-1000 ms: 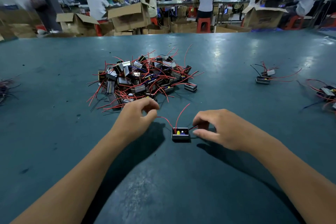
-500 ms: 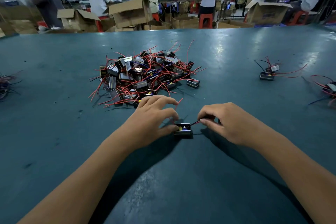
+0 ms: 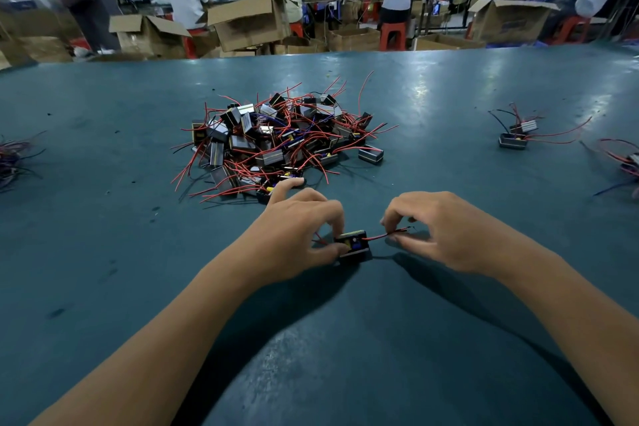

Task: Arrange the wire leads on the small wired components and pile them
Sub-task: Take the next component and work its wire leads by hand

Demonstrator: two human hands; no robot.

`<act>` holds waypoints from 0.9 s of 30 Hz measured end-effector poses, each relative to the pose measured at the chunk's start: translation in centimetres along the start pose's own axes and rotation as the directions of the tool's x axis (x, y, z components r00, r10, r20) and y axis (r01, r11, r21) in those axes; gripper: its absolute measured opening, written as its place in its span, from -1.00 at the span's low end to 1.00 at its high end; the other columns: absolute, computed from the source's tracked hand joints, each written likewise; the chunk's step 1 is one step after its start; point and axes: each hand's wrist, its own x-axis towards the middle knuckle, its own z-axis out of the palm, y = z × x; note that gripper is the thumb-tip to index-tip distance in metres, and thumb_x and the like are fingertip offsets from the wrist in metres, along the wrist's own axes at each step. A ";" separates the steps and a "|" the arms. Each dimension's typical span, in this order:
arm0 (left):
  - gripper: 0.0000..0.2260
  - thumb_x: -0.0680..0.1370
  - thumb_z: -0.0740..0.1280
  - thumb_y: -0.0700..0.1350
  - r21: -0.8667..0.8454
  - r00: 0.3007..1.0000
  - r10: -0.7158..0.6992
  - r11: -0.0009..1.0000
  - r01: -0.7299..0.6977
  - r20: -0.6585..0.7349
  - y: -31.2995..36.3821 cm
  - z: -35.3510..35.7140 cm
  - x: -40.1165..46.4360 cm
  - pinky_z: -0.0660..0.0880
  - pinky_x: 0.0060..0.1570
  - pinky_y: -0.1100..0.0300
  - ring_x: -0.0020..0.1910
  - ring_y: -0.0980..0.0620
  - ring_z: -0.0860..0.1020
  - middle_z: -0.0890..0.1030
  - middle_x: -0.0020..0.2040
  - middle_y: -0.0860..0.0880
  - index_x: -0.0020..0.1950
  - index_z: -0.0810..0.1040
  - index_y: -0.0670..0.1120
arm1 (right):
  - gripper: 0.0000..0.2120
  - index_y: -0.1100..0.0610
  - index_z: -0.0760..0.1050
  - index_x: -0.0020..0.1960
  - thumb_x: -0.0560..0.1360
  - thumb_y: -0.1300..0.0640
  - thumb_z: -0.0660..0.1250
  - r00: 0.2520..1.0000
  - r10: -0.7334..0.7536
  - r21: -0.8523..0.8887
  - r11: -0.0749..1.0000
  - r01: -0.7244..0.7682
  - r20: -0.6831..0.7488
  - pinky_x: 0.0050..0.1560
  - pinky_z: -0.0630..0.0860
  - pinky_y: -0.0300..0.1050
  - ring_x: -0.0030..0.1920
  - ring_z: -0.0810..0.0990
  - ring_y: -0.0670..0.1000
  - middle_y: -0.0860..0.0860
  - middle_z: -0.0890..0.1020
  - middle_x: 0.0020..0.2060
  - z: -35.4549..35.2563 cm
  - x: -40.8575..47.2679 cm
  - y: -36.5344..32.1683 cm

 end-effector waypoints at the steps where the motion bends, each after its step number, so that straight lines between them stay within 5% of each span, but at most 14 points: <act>1: -0.81 0.52 0.45 0.12 -0.021 1.000 -0.010 1.000 0.010 0.002 -0.1 0.1 0.0 -0.07 0.52 0.06 0.19 0.21 0.46 0.61 -0.03 0.22 0.02 0.52 0.10 | -0.93 0.01 0.54 0.00 0.55 0.06 0.40 1.000 0.000 -0.005 1.000 0.000 -0.003 0.01 0.51 -0.02 -0.05 0.57 -0.09 -0.16 0.60 -0.10 0.0 0.0 0.0; 13: -0.89 0.60 0.34 0.07 0.062 0.999 0.016 0.998 -0.013 -0.052 -1.2 0.2 -0.3 -0.08 0.49 0.02 0.17 0.21 0.48 0.62 -0.11 0.25 0.04 0.67 0.19 | -0.93 -0.01 0.52 0.03 0.57 0.03 0.34 1.000 0.011 -0.055 0.998 -0.010 0.005 0.08 0.49 -0.03 0.03 0.53 -0.09 -0.16 0.58 -0.03 0.9 0.2 -0.4; 17: -0.93 0.58 0.38 0.01 -0.028 0.989 0.023 0.999 -0.027 -0.144 -2.0 -0.5 -0.4 0.14 0.42 0.00 0.03 0.20 0.54 0.61 -0.12 0.25 -0.02 0.67 0.12 | -0.91 -0.02 0.51 0.06 0.58 0.01 0.31 0.999 0.000 -0.058 0.998 0.002 0.034 0.10 0.47 -0.05 0.04 0.51 -0.09 -0.15 0.57 -0.02 1.3 0.3 -0.8; 21: -0.92 0.55 0.39 -0.15 -0.177 0.884 -0.267 0.961 0.213 -0.384 -4.3 -1.0 0.0 0.50 0.09 -0.02 -0.07 0.03 0.59 0.63 -0.10 0.10 0.02 0.66 -0.07 | -0.91 0.01 0.53 0.06 0.59 0.04 0.32 0.999 -0.001 -0.046 0.999 0.003 0.039 0.08 0.47 -0.05 0.01 0.51 -0.07 -0.13 0.57 -0.04 1.5 0.3 -1.1; 27: -0.79 0.55 0.43 -0.01 0.059 0.849 -0.458 0.871 0.488 -0.262 -7.3 0.4 -0.2 0.39 0.15 -0.02 0.09 -0.09 0.51 0.60 0.04 -0.03 0.15 0.62 -0.06 | -0.96 0.03 0.53 0.03 0.59 0.09 0.32 1.000 -0.020 0.018 1.000 0.021 -0.022 0.01 0.48 -0.05 -0.06 0.49 -0.10 -0.15 0.57 -0.10 2.6 0.5 -2.2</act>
